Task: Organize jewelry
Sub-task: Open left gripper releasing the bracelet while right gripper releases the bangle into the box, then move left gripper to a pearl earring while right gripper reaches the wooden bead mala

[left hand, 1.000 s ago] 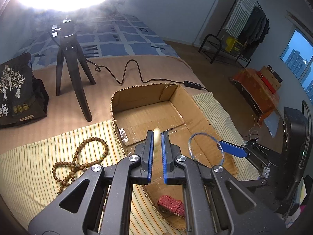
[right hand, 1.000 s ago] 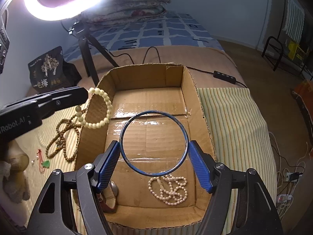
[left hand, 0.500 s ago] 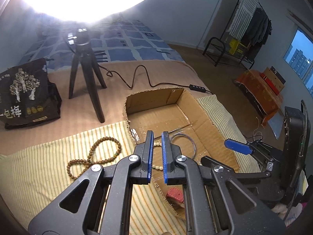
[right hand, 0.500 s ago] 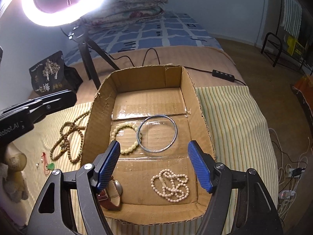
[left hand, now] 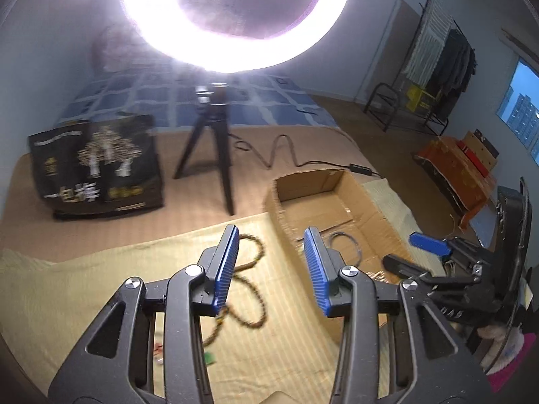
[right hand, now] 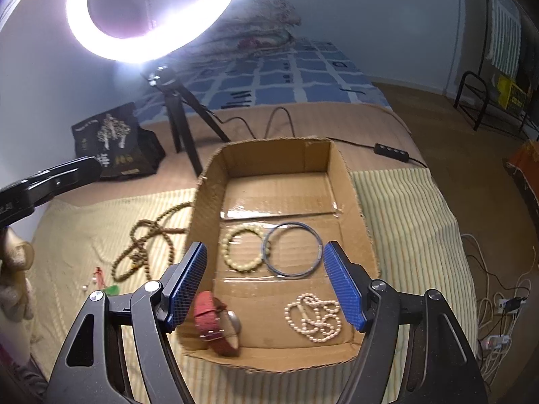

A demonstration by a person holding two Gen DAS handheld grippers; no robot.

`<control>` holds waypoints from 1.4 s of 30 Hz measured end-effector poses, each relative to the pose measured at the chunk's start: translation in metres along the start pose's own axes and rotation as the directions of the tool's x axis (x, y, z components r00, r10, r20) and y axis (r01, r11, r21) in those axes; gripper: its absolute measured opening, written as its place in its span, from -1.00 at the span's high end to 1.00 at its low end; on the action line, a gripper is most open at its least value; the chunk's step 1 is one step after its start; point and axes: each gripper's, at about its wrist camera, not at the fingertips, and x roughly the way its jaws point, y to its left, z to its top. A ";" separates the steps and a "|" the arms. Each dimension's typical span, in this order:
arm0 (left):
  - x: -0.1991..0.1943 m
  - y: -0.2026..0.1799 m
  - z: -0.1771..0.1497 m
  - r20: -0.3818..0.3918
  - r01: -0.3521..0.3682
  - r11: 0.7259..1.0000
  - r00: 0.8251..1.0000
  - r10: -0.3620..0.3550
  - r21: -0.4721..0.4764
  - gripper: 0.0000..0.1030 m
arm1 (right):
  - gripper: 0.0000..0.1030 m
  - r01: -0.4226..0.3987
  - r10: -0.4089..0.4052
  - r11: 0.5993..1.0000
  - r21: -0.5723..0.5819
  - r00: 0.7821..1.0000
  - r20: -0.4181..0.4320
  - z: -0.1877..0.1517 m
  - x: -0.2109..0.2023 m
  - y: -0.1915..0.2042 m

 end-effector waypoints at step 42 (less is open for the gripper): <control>-0.005 0.131 -0.137 -0.298 -0.039 0.998 0.954 0.021 -0.057 0.46 | -0.36 -0.170 0.142 0.974 -0.147 0.972 -0.185 -0.016 0.084 0.143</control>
